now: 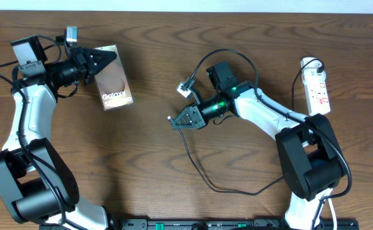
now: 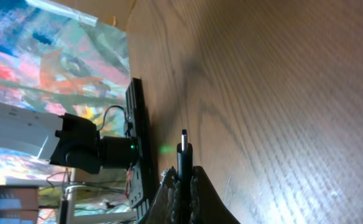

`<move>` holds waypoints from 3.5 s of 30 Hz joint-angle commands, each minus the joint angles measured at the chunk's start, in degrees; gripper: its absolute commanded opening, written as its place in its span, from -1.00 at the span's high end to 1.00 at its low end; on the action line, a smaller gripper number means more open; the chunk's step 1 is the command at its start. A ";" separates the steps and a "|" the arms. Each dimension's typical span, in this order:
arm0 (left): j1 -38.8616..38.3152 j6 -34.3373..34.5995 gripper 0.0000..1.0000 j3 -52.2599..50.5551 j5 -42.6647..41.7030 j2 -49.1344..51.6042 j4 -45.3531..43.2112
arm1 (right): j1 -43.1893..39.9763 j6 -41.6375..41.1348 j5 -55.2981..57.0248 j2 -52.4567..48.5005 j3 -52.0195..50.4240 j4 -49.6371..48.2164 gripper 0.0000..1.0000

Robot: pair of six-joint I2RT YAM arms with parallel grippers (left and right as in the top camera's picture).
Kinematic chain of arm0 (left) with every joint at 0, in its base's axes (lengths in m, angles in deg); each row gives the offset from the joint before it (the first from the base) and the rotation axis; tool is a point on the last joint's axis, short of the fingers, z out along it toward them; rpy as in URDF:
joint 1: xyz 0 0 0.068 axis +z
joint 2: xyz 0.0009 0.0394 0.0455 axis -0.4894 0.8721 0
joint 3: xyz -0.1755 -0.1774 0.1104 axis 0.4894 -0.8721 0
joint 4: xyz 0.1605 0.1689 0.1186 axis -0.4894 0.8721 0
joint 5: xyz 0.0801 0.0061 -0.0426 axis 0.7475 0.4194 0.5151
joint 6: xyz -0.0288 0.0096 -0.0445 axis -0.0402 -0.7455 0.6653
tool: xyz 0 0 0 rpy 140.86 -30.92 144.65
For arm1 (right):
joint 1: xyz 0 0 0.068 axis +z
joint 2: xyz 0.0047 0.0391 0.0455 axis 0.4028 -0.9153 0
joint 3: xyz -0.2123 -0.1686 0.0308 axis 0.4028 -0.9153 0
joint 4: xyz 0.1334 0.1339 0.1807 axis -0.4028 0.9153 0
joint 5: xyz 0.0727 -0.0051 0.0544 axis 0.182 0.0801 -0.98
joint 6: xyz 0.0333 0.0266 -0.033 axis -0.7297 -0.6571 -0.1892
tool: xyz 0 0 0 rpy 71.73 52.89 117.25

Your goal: Plug charger to phone and switch on socket

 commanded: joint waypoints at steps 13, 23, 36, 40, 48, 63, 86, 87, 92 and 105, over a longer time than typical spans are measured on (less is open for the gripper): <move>0.13 -0.37 0.85 0.13 -2.10 -0.96 -0.11 | -1.31 -0.28 -8.46 -3.41 -5.73 -10.82 0.98; 0.07 -1.70 0.85 0.13 -2.08 -0.96 -0.13 | 0.96 -6.93 -22.97 -10.58 -5.66 -21.84 0.97; -6.01 13.97 0.85 0.13 8.37 -0.96 -18.75 | 2.40 -55.67 -14.45 -10.58 -5.66 -75.32 0.98; -6.58 24.72 0.85 0.13 12.33 -0.96 -28.76 | 2.43 -67.04 -9.88 -10.58 -5.66 -89.18 0.98; -6.64 38.42 0.85 0.13 17.29 -0.96 -39.54 | 2.43 -75.08 -3.93 -10.58 -5.66 -95.60 0.98; -9.57 37.81 0.85 0.13 15.28 -0.96 -40.06 | 2.43 -88.46 -1.62 -10.58 -5.66 -112.41 0.98; -12.72 34.77 0.85 0.13 10.80 -0.96 -40.92 | 1.51 -90.73 -0.96 -10.58 -5.66 -116.34 0.98; -12.74 34.60 0.85 0.13 10.80 -0.96 -40.94 | 1.46 -90.73 -0.96 -10.58 -5.66 -116.34 0.98; -12.74 33.57 0.85 0.13 10.08 -0.96 -40.92 | 1.38 -90.73 -0.96 -10.58 -5.66 -116.34 0.98; -13.27 33.29 0.85 0.02 9.66 -0.96 -40.92 | 1.40 -90.75 -0.52 -10.58 -5.66 -116.34 0.98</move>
